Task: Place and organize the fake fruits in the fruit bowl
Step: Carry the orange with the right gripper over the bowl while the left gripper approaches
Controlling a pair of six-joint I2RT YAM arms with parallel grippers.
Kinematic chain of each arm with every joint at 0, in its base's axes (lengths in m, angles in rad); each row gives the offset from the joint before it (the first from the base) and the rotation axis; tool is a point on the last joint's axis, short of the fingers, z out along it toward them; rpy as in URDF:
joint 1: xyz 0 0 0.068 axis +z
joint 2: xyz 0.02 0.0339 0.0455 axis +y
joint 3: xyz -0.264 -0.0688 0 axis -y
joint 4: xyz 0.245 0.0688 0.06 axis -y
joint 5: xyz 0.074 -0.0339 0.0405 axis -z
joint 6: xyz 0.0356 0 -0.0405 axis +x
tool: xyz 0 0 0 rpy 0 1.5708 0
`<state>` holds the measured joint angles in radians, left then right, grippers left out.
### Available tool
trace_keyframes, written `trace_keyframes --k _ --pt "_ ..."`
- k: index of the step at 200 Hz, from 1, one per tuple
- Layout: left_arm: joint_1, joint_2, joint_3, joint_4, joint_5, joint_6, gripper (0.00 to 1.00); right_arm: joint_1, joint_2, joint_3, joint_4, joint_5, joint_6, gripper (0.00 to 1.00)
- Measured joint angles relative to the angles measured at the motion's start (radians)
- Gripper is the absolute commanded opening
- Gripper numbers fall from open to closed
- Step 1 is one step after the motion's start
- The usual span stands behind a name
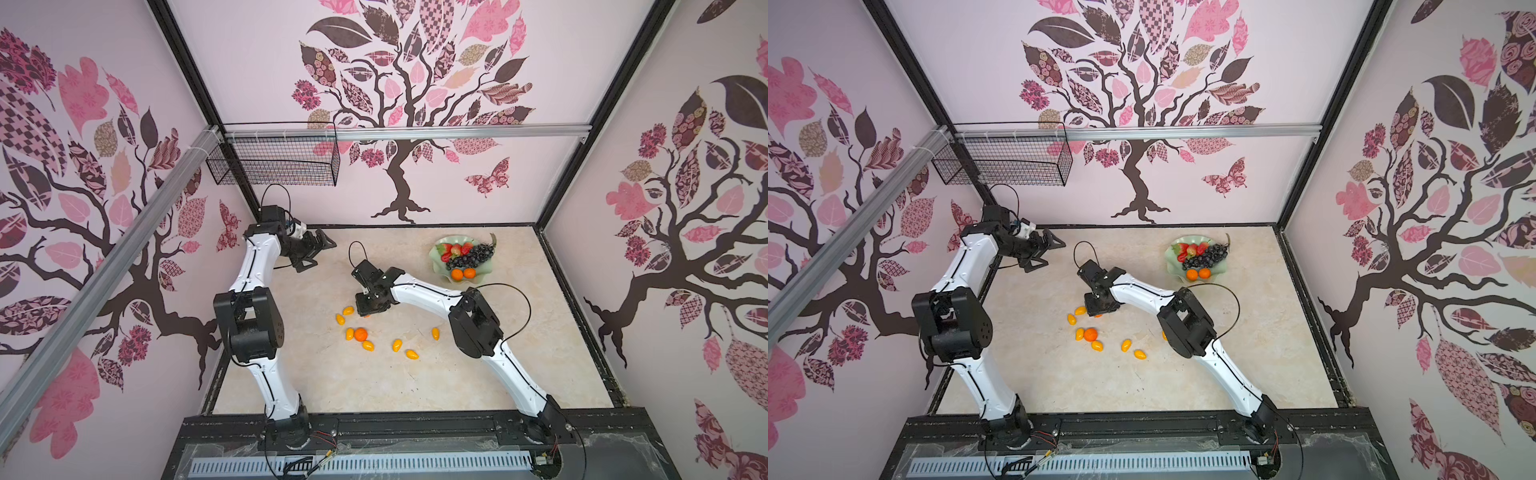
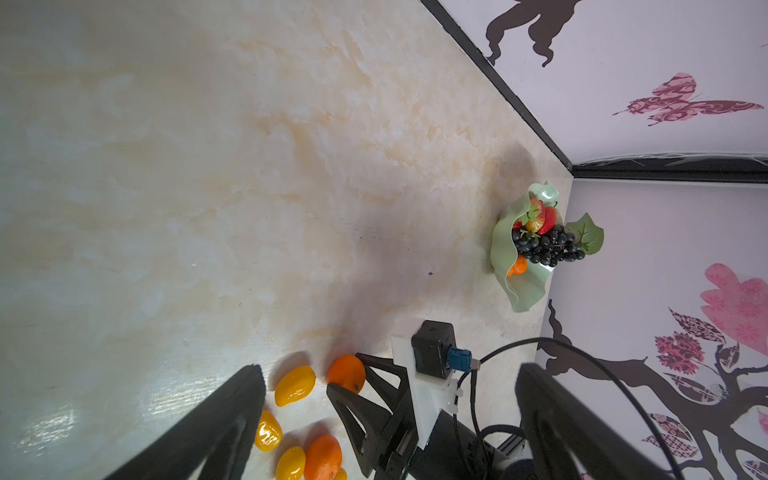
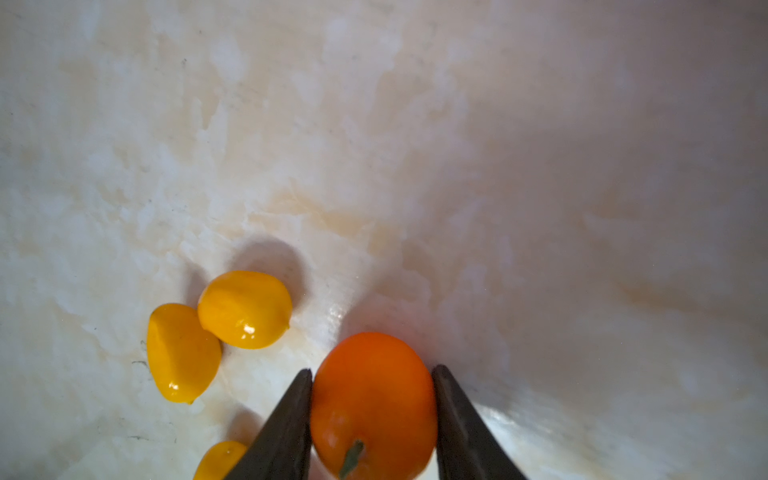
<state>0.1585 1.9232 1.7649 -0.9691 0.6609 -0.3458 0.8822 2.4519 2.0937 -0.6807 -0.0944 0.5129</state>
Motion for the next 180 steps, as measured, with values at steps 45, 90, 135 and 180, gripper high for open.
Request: trace_keyframes --k 45,90,135,180 --pt "-0.037 0.005 -0.024 0.053 0.019 -0.010 0.99 -0.008 -0.102 -0.141 0.018 0.019 0.009 0.39" --pt "-0.135 0.004 -0.113 0.182 0.052 -0.052 0.98 -0.063 -0.290 -0.354 0.090 0.023 0.030 0.38" --pt "-0.226 -0.066 -0.235 0.380 0.052 -0.142 0.98 -0.235 -0.460 -0.533 0.145 0.013 0.042 0.38" --pt "-0.347 -0.161 -0.329 0.570 -0.026 -0.188 0.99 -0.407 -0.575 -0.637 0.169 0.011 0.041 0.38"
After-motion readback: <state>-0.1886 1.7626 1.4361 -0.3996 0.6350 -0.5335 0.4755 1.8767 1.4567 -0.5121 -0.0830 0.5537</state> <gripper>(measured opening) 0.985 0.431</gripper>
